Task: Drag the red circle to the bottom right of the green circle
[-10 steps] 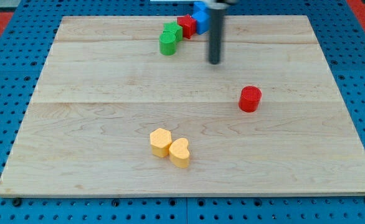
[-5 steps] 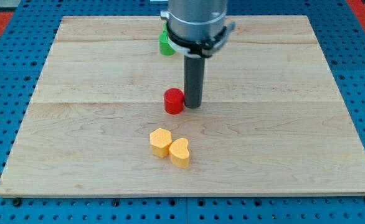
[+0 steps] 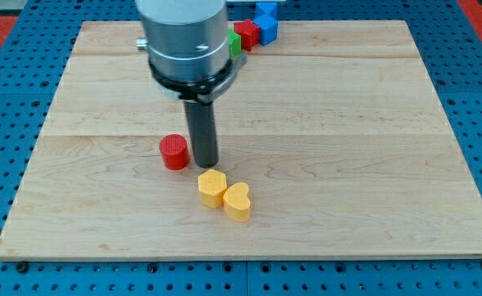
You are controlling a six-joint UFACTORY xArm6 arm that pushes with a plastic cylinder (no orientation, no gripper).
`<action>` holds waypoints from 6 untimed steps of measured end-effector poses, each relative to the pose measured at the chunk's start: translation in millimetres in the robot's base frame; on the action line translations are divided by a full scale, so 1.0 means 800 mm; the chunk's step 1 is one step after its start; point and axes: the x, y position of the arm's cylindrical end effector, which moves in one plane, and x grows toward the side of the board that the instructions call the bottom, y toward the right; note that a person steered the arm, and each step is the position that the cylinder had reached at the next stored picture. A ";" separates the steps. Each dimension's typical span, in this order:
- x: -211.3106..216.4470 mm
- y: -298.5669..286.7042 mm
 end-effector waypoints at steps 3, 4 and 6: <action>-0.045 -0.098; -0.083 -0.079; -0.046 -0.017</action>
